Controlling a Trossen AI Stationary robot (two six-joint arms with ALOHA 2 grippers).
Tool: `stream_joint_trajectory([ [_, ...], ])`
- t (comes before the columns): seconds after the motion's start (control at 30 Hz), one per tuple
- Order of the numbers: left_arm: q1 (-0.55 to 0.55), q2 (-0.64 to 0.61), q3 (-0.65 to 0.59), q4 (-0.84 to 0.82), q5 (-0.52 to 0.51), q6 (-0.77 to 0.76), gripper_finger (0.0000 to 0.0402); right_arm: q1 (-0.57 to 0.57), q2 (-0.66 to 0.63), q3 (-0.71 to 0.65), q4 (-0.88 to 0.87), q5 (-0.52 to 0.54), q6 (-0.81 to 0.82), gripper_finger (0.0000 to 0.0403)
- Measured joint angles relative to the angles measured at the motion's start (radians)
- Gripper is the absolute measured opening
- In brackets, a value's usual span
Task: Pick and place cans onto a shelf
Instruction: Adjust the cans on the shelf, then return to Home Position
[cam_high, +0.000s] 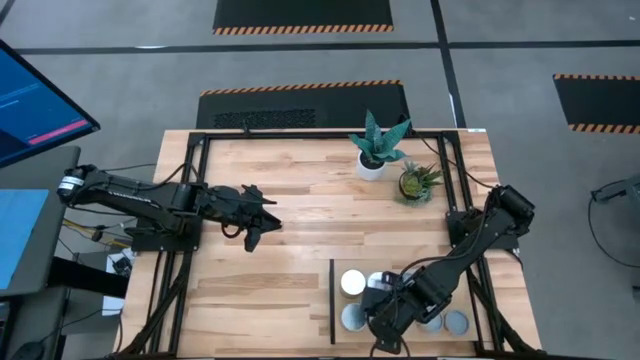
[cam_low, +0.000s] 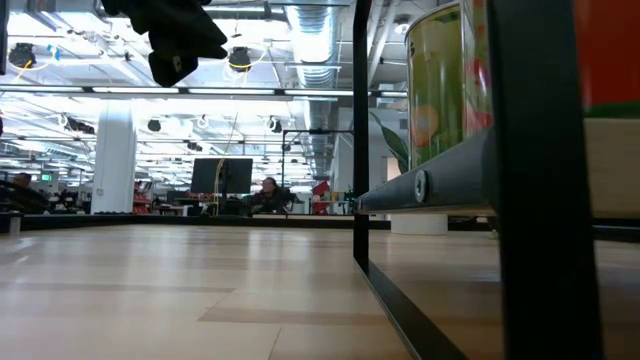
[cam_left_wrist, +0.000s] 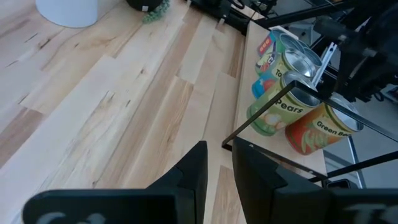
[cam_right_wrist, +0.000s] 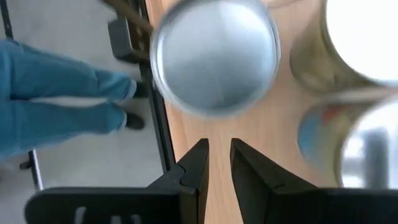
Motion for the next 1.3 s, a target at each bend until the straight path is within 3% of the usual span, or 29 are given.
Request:
stream_joint_trajectory([
  [0.23,0.000,0.000,0.000,0.000,0.000,0.007,0.0061,-0.007,-0.072,0.125,-0.195,-0.163,0.018,0.0092],
  [0.43,0.000,-0.010,0.000,-0.017,0.006,-0.044,0.0061,-0.056,-0.181,0.259,-0.265,-0.244,0.157,0.0092],
  [0.5,0.000,-0.017,0.002,-0.052,0.032,-0.062,0.0061,-0.069,-0.225,0.276,-0.267,-0.245,0.112,0.0092],
  [0.57,-0.005,-0.024,0.002,-0.108,0.055,-0.102,0.0061,-0.064,-0.265,0.278,-0.229,-0.129,0.067,0.0092],
  [0.67,-0.010,-0.029,0.001,-0.146,0.129,-0.056,0.0061,-0.016,-0.305,0.274,-0.180,0.147,-0.343,0.0092],
  [0.77,-0.012,-0.054,0.000,-0.139,0.150,0.018,0.0061,0.002,-0.339,0.241,-0.115,0.165,-0.679,0.0092],
  [0.83,-0.012,-0.088,0.000,-0.145,0.148,0.068,0.0061,0.011,-0.385,0.166,-0.017,0.118,-0.884,0.0092],
  [0.97,-0.013,-0.206,-0.046,-0.077,0.138,0.196,0.0061,-0.060,-0.503,-0.098,0.203,-0.197,-1.104,0.0092],
  [1.03,-0.013,-0.292,-0.144,0.024,0.138,0.227,0.0061,-0.125,-0.580,-0.286,0.360,-0.279,-1.065,0.0092],
  [1.13,-0.014,-0.432,-0.372,0.240,0.148,0.185,0.0061,-0.231,-0.706,-0.574,0.700,-0.291,-0.973,0.0092],
  [1.3,-0.013,-0.572,-0.645,0.722,0.192,0.164,0.0061,-0.320,-0.876,-0.998,1.223,-0.339,-0.893,0.0092],
])
